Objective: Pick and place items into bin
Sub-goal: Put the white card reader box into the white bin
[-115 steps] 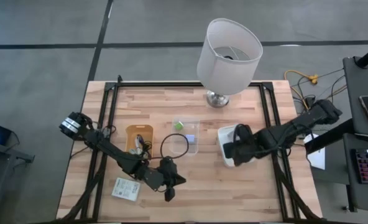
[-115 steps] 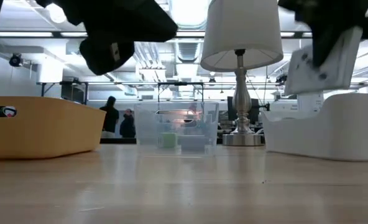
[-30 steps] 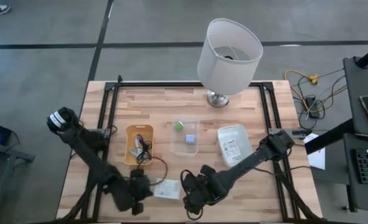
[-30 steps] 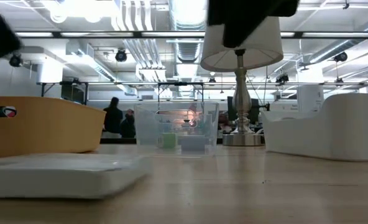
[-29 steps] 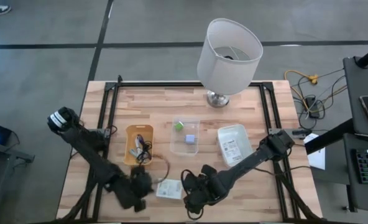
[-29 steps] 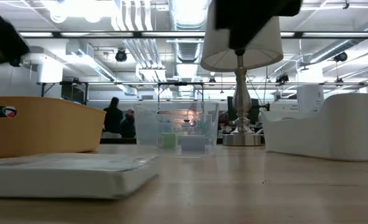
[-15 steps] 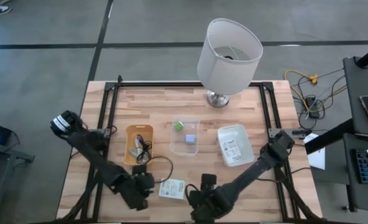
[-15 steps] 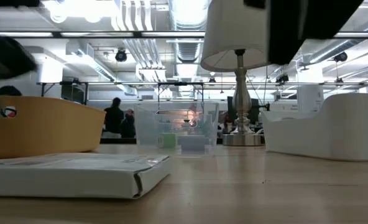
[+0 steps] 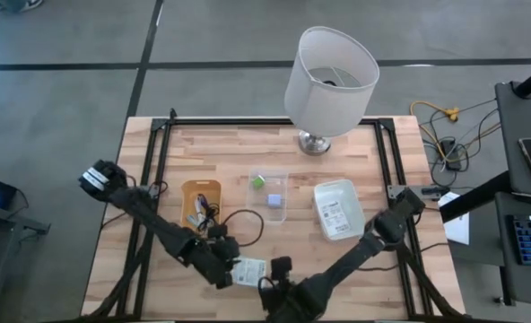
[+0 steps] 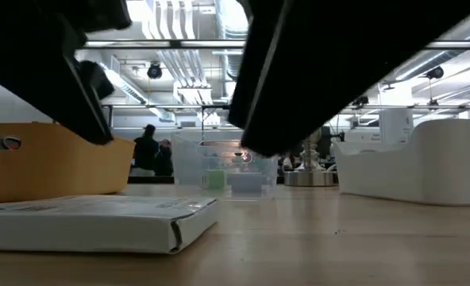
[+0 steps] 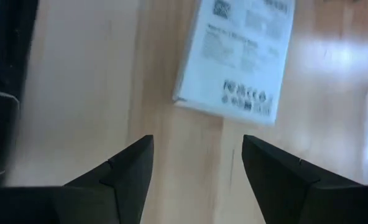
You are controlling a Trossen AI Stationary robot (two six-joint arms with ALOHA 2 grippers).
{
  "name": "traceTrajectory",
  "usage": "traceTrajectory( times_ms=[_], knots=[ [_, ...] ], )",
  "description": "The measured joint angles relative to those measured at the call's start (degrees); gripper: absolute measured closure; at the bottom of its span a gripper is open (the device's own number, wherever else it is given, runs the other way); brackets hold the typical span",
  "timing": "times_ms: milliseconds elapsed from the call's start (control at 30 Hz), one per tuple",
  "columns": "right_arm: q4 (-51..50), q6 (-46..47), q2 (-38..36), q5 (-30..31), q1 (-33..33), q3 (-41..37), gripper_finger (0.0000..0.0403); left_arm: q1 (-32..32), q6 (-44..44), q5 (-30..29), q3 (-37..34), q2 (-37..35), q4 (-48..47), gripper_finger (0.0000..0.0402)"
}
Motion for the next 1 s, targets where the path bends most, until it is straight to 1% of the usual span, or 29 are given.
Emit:
traceTrajectory(
  times_ms=[67, 133, 200, 233, 433, 733, 1000],
  knots=[
    [1.7, -5.0, 0.7, 3.5, 0.4, -0.1, 0.0172, 1.0, 2.2, 1.0, -0.1, 1.1, 1.2, 0.0317],
    [5.3, -9.1, 1.2, 4.0, 0.4, -0.1, 0.0172, 2.0, 3.7, 3.6, -0.2, 2.0, 2.1, 0.0317],
    [8.3, -11.0, 2.2, 3.9, 0.3, -0.1, 0.0172, 2.6, 4.3, 7.7, -0.1, 3.2, 3.9, 0.0317],
    [9.8, -11.9, 2.8, 3.7, 0.2, -0.1, 0.0172, 2.7, 4.6, 8.4, -0.1, 3.6, 3.7, 0.0317],
    [11.0, -12.4, 4.0, 2.5, -0.6, -0.3, 0.0172, 2.6, 4.4, 8.9, -0.1, 4.4, 3.4, 0.0318],
    [11.7, -13.1, 4.3, 3.2, -1.3, -1.4, 0.0172, 4.4, 5.0, 8.8, -0.3, 4.6, 1.1, 0.0318],
    [10.8, -13.4, 4.2, 4.1, -1.4, -1.5, 0.0172, 4.4, 5.4, 8.2, 2.1, 1.6, 0.2, 0.0318]
  ],
)
